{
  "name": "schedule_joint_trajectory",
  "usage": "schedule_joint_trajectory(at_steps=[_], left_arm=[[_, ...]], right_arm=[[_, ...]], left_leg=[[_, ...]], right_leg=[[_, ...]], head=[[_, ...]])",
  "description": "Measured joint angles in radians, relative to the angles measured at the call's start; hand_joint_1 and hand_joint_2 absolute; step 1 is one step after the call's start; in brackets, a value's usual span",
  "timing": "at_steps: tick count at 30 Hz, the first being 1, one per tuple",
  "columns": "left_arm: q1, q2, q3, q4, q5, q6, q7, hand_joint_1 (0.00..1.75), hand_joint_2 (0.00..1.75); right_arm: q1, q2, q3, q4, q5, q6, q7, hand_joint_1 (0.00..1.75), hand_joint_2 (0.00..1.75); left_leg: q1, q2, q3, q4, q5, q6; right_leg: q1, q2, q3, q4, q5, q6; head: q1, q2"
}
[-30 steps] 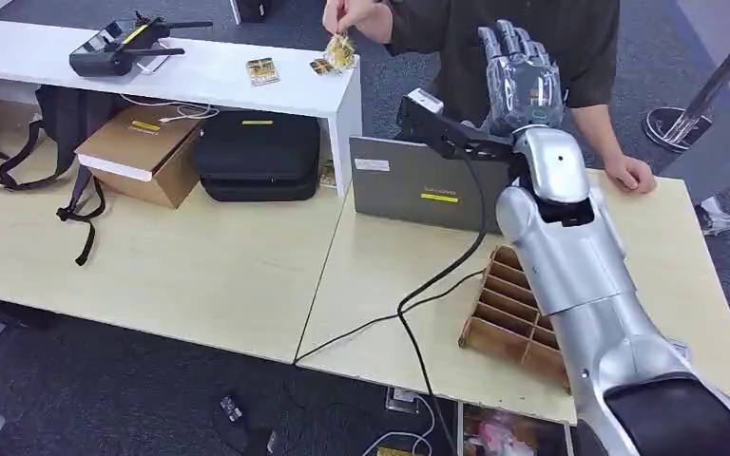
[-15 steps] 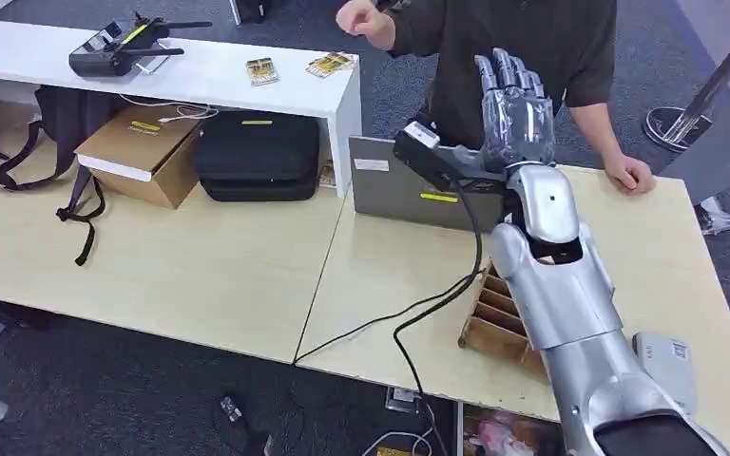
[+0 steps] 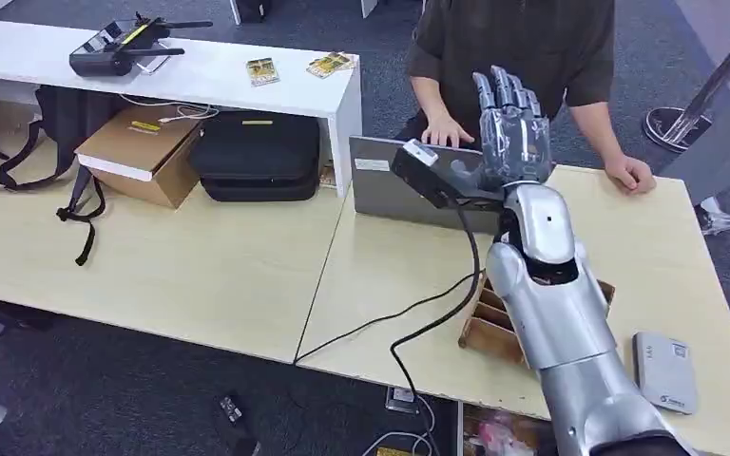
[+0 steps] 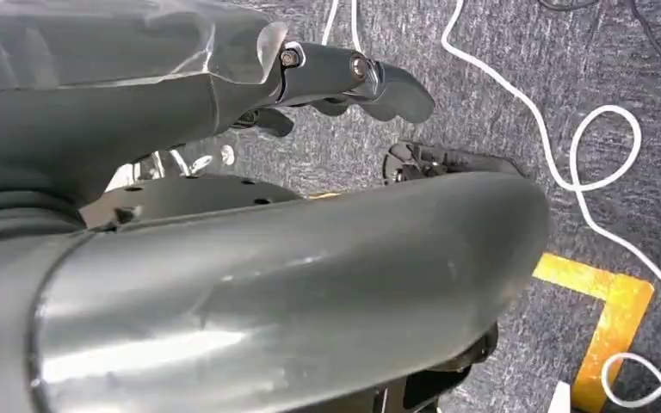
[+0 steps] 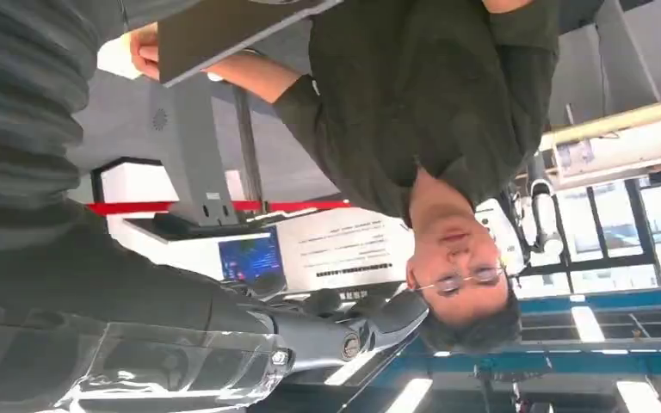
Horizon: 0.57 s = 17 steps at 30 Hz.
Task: Pass the card to the sensor for recognition and then transmit it.
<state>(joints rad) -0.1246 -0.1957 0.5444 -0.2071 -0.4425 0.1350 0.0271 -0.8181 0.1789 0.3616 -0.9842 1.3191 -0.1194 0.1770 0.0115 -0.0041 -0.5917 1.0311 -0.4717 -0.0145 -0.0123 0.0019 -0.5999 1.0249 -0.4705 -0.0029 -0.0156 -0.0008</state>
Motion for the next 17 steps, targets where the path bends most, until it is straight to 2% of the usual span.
schedule_joint_trajectory(at_steps=[17], left_arm=[[0.001,0.01,0.0,0.0,-0.005,0.0,0.0,0.0,0.0]], right_arm=[[0.02,-0.016,0.0,0.001,0.011,-0.043,-0.022,0.0,1.75]], left_leg=[[0.0,0.0,0.0,0.0,0.0,0.0]], right_leg=[[0.0,0.0,0.0,0.0,0.0,0.0]], head=[[0.0,0.0]])
